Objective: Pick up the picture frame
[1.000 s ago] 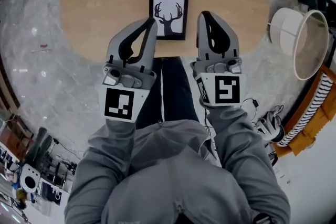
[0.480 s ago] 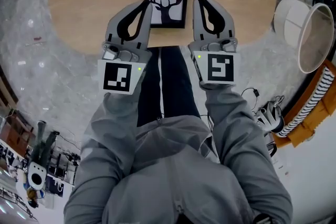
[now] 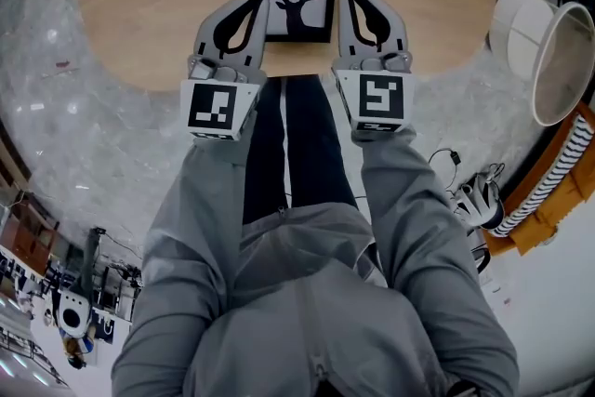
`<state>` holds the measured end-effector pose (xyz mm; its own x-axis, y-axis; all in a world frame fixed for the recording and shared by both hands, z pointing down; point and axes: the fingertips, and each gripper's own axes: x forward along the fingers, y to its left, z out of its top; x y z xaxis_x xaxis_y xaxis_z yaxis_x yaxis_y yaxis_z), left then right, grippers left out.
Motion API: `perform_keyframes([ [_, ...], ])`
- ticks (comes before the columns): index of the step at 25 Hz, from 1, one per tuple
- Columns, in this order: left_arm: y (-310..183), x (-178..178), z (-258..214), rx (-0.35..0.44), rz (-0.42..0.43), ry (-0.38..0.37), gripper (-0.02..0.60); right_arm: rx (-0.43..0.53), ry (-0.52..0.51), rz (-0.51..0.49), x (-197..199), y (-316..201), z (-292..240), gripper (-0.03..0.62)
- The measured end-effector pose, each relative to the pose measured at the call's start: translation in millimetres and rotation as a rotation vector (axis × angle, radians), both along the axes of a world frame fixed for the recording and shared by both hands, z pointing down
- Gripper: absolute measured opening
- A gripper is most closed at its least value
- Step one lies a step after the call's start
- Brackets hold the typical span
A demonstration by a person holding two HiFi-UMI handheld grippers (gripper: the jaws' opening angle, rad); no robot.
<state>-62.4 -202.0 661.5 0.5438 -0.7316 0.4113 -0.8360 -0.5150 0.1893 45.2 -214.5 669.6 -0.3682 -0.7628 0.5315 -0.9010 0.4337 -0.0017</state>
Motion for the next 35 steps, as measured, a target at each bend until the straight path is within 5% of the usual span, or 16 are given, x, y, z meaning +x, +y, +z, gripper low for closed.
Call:
perform_keyframes([
  [19,19.3,-5.6,75.6,-0.179,0.016,-0.058,0.018,-0.272,-0.024,0.051,3.9,17.4,92.1,0.037],
  [21,21.9,-6.6,83.0,-0.197,0.018,-0.068,0.018,-0.3,-0.027,0.053,3.8,19.7,100.9,0.057],
  [23,25.0,-7.5,89.1,-0.215,0.02,-0.075,0.018,-0.331,-0.026,0.057,3.9,22.4,109.4,0.163],
  [35,36.6,-12.1,102.2,-0.261,0.009,-0.075,0.018,-0.481,0.014,0.127,6.2,37.4,156.5,0.166],
])
